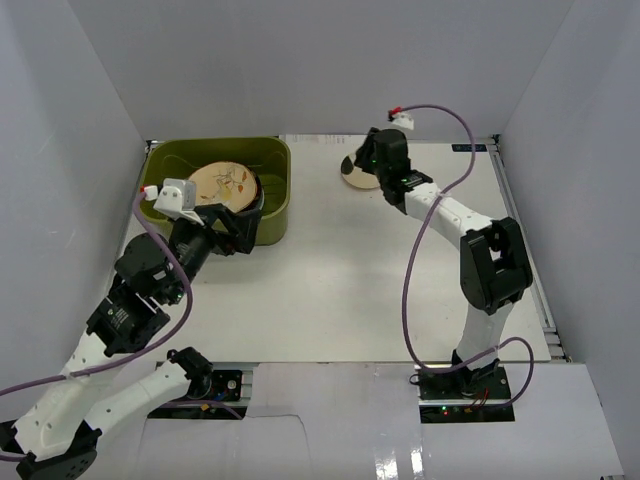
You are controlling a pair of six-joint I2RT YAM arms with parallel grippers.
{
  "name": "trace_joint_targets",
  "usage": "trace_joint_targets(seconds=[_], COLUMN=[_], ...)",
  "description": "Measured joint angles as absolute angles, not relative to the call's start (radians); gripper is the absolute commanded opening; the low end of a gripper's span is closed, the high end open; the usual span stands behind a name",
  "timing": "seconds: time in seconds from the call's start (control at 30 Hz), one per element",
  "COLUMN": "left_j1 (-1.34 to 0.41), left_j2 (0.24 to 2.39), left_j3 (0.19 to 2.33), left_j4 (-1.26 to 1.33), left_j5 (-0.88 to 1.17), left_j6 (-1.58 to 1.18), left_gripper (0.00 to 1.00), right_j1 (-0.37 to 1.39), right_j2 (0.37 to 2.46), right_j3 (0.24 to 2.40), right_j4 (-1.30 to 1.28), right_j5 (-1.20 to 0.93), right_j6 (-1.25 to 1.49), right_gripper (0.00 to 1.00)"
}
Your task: Place the plates into the plastic bin on the countertop
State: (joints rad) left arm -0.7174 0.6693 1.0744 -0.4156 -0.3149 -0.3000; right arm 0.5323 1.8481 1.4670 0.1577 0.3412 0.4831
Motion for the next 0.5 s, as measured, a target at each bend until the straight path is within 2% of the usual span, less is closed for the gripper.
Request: trace_joint_targets(seconds=[0.07, 0.1, 0.2, 0.3, 0.5], left_j1=[-0.717, -0.717, -0.717, -0.717, -0.717], left_j2=[0.667, 0.665, 0.663, 0.666, 0.665], left_j3=[1.03, 1.002, 0.932, 0.888, 0.841], left_j4=[-0.398, -0.386, -0.361, -0.34, -0.275], left_j5=[-0.302, -0.292, -0.265, -0.242, -0.228], left_j6=[-0.304, -0.305, -0.306, -0.3, -0.277], left_gripper=[0.98, 0.98, 0.98, 0.98, 0.98], right_j1=[0.437, 0.402, 0.35, 0.332, 0.311], right_j2=[1.863, 1.877, 1.948, 2.04, 2.251], right_j3=[1.407, 1.388, 1.378, 1.386, 1.556], right_j4=[0.162, 0.16, 0.168, 0.17, 0.149], right_j5=[0.333, 0.333, 0.33, 0.308, 0.299], right_j6=[0.562, 0.597, 0.673, 0.734, 0.787], right_gripper=[0.43, 0.52, 0.64, 0.65, 0.56])
